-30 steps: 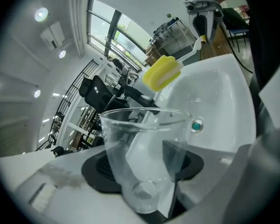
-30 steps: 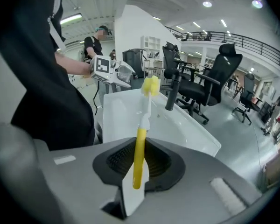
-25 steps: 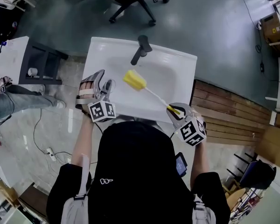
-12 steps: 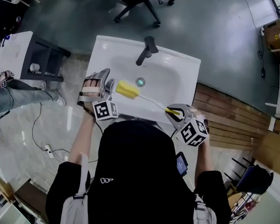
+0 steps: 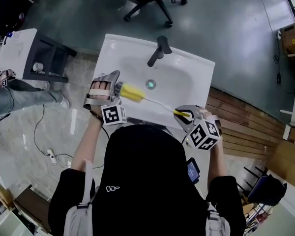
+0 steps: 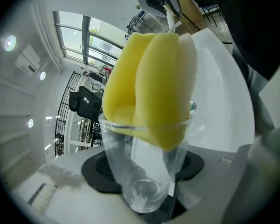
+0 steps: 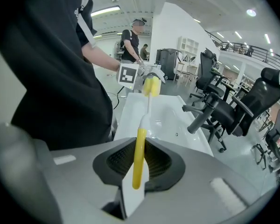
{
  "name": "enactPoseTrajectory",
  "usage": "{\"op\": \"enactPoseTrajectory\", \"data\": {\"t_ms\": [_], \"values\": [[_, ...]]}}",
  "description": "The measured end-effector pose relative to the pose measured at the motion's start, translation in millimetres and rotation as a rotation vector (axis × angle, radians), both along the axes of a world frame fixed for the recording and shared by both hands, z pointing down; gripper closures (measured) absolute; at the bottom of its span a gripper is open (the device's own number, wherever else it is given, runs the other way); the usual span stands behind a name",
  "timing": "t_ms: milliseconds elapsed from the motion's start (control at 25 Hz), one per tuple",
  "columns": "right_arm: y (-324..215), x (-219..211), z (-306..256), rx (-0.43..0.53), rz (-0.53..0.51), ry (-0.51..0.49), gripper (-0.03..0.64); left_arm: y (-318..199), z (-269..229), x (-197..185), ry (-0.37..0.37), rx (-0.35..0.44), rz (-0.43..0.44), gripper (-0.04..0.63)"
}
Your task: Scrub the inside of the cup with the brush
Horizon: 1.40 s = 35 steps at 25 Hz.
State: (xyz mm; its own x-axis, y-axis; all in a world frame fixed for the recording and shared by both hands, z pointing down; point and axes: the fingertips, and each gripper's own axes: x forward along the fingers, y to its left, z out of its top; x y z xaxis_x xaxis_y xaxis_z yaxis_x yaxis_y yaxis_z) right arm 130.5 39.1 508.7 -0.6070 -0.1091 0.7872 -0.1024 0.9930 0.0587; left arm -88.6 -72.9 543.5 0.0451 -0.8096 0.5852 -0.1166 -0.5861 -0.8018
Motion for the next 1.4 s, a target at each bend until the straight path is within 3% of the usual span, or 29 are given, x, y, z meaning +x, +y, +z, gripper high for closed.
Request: {"op": "enactPoseTrajectory", "data": {"t_ms": [640, 1400], "values": [[-16.1, 2.3, 5.6, 0.048, -0.043, 0.060, 0.565, -3.1, -9.2, 14.4, -0.062, 0.030, 0.069, 0.318], [-32.4, -9.6, 3.4, 0.052, -0.066, 0.078, 0.565, -7.8, 3.4, 9.6, -0.139, -0.026, 0.080, 0.319]]}}
